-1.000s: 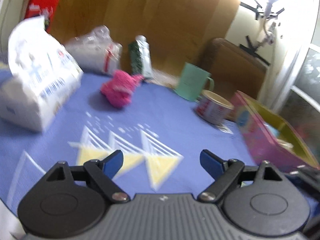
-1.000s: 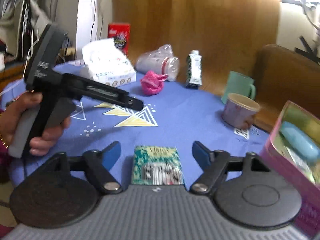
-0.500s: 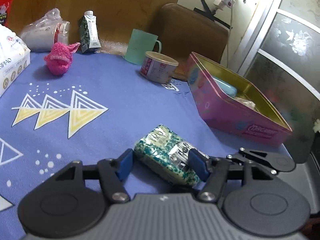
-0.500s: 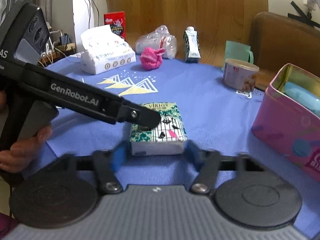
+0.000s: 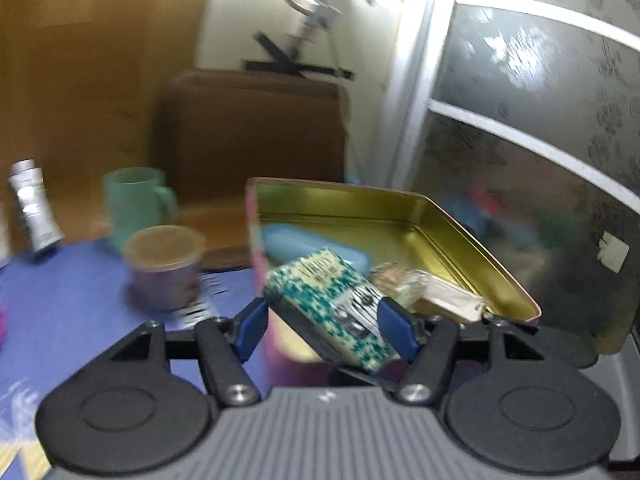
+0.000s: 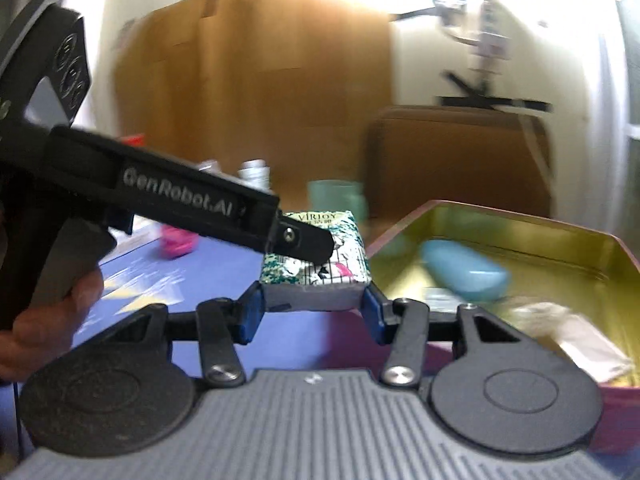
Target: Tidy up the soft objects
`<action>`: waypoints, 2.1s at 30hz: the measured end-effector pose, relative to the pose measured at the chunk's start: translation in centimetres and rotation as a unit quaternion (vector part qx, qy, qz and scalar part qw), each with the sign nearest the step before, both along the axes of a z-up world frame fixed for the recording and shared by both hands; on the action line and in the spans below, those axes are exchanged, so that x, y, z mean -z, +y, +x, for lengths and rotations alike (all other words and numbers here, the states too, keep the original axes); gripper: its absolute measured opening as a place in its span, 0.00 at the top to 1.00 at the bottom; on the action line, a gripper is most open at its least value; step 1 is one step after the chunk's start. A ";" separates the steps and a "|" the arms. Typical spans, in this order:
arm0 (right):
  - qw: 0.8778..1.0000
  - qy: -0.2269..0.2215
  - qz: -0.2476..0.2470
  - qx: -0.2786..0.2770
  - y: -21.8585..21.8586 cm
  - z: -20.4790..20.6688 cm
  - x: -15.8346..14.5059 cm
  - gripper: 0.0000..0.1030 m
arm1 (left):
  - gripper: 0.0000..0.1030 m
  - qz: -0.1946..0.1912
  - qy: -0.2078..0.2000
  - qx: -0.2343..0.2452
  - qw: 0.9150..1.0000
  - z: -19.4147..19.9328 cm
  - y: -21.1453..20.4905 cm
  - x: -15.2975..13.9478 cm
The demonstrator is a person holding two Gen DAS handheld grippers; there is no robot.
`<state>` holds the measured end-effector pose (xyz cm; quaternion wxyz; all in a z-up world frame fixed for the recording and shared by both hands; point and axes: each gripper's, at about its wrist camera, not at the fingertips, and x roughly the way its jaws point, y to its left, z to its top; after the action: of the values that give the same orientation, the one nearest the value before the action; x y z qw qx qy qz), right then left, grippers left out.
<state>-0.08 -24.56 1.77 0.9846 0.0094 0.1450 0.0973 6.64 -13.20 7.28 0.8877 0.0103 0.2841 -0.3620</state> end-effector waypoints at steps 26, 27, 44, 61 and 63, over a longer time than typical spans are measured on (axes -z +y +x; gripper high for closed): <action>0.991 -0.014 0.085 0.106 -4.7 -2.1 0.8 0.37 | 0.16 0.025 -0.040 -0.078 0.996 -2.1 4.2 1.8; 0.991 -0.016 0.089 0.102 -4.5 -2.4 0.9 0.37 | 0.16 0.033 -0.040 -0.090 0.995 -2.2 5.3 2.3; 0.993 0.029 0.094 0.068 0.0 -4.0 2.6 0.37 | 0.16 0.080 0.027 -0.160 0.984 -3.7 9.9 7.4; 0.978 0.074 0.165 0.102 -3.2 -4.8 5.8 0.34 | 0.02 0.143 -0.001 -0.169 0.975 -5.2 6.0 8.5; 0.977 0.078 0.171 0.103 -3.3 -4.7 6.0 0.34 | 0.01 0.144 -0.001 -0.170 0.975 -5.2 6.0 8.5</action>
<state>-4.76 -27.90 -4.25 0.9589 0.1999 0.2004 0.0181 1.44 -7.22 -1.23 0.9257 0.0895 0.3301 -0.1613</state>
